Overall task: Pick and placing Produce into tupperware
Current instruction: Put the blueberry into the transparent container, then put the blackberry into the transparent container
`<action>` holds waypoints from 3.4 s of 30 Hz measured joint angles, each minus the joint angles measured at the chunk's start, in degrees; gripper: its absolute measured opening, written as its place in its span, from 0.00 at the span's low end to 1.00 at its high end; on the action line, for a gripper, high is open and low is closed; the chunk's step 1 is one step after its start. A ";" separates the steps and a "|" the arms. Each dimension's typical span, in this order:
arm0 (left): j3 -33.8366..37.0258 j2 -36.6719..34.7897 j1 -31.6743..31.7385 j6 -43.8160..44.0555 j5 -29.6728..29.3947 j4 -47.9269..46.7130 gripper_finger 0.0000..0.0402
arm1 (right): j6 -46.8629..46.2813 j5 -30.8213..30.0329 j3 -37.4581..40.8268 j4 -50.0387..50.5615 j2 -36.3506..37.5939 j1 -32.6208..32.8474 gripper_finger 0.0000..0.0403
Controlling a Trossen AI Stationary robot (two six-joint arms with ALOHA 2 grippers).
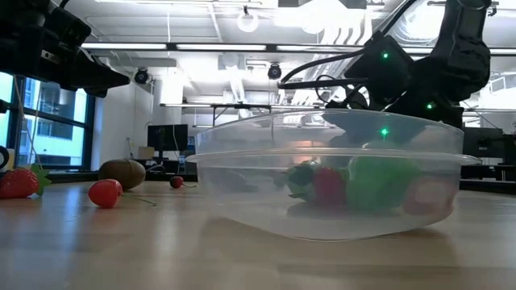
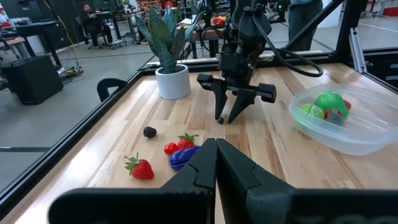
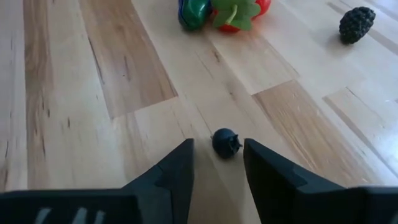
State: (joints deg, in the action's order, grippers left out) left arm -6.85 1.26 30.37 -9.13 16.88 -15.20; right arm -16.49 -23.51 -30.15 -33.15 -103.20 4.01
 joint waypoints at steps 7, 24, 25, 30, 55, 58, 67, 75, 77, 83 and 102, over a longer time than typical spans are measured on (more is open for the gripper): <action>0.00 0.00 -0.02 0.01 0.02 0.02 0.00 | -0.17 0.59 0.00 0.06 0.02 -0.63 0.23; 0.00 0.00 0.00 0.00 0.00 0.00 0.00 | -0.18 1.27 0.00 -0.59 0.02 -1.53 0.19; 0.00 0.00 0.00 0.00 0.02 0.00 0.00 | -0.28 1.27 0.00 -0.58 0.02 -1.53 0.19; 0.00 0.00 0.00 0.01 0.01 0.01 0.00 | -0.54 1.27 0.00 -0.63 0.00 -1.53 0.19; 0.00 0.00 -0.01 0.01 0.00 0.00 0.00 | 4.67 7.77 -0.32 -2.55 13.02 3.51 0.09; 0.00 0.00 -0.01 -0.01 0.02 0.00 0.00 | 3.51 11.57 -3.18 2.82 16.91 6.18 0.09; 0.00 0.00 -0.02 0.01 0.01 0.00 0.00 | 1.53 12.59 -26.04 40.26 13.29 14.24 0.10; 0.00 0.00 -0.02 0.01 0.00 0.00 0.00 | 1.68 19.01 -38.68 53.64 0.91 15.28 0.10; 0.00 0.00 -0.02 0.01 0.02 0.01 0.00 | 2.39 19.88 -40.97 54.47 -1.42 15.28 0.10; 0.00 0.00 0.00 0.01 0.00 0.00 0.00 | 4.18 21.42 -45.02 56.12 -6.09 15.26 0.10; 0.00 0.00 -0.02 0.01 0.02 0.00 0.00 | 5.05 23.17 -45.07 55.00 -7.82 15.26 0.27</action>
State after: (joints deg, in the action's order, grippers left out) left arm -6.85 1.26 30.35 -9.13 16.91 -15.20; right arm -11.44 -0.34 -75.22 21.85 -111.02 19.27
